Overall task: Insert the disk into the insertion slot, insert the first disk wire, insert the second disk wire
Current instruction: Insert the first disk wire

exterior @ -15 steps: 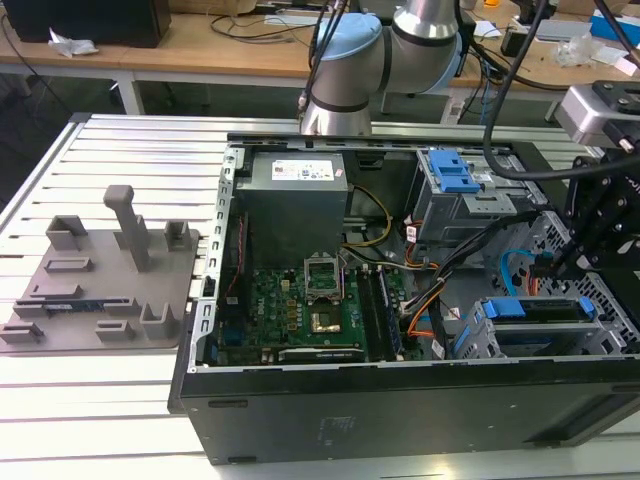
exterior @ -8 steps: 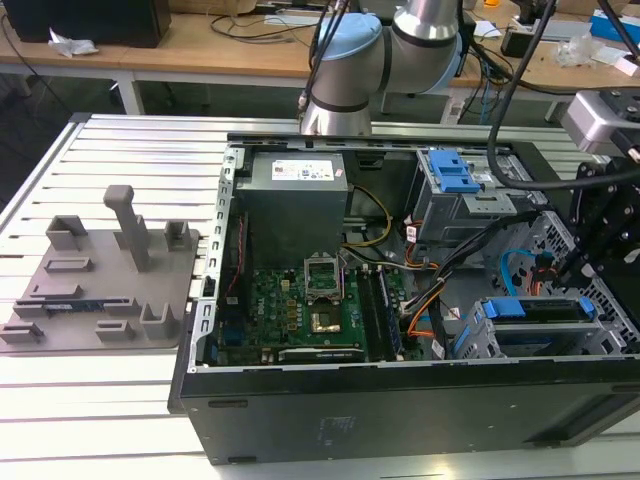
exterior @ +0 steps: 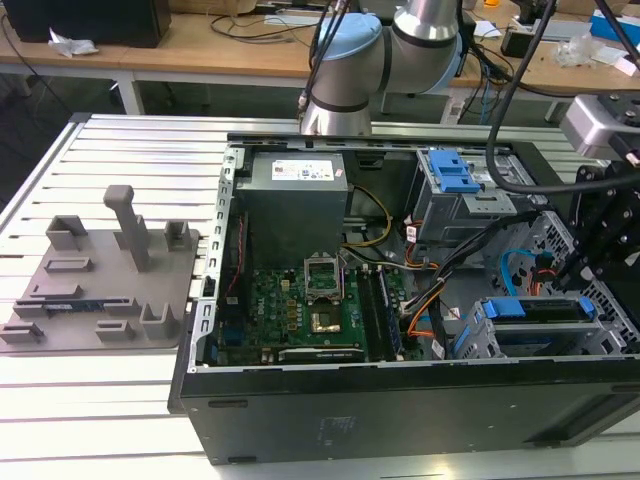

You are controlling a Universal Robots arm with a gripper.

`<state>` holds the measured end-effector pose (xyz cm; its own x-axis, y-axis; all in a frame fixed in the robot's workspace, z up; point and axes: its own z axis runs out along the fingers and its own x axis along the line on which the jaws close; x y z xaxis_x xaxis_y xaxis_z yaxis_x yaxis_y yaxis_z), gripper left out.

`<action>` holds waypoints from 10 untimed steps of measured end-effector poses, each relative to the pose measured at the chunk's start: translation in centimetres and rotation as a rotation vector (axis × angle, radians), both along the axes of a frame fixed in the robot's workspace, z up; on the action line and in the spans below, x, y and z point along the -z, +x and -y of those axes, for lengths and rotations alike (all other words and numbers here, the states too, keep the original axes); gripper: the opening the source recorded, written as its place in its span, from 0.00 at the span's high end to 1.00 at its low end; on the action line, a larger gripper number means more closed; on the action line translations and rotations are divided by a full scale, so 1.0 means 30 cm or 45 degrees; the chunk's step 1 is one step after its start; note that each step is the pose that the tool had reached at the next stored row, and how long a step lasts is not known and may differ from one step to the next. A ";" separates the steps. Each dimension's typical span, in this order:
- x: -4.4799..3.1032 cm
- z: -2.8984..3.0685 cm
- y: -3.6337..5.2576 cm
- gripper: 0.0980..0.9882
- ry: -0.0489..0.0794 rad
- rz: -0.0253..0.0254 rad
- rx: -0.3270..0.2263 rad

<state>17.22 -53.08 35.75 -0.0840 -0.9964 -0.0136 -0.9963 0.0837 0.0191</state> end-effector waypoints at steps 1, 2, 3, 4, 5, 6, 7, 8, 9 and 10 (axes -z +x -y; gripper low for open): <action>0.000 0.000 0.000 0.92 0.000 0.0000 0.001; 0.001 0.001 0.000 0.92 0.000 0.0000 0.003; 0.002 0.001 0.000 0.92 0.000 0.0000 0.004; 0.003 0.002 0.000 0.92 0.000 0.0000 0.006; 0.003 0.003 0.000 0.92 0.000 0.0001 0.008; 0.003 0.003 0.000 0.92 0.000 0.0000 0.009; 0.004 0.005 0.000 0.92 0.000 0.0000 0.010; 0.004 0.007 0.000 0.92 0.000 0.0001 0.011; 0.004 0.008 0.000 0.92 0.000 0.0000 0.011; 0.004 0.010 0.000 0.92 0.000 0.0001 0.012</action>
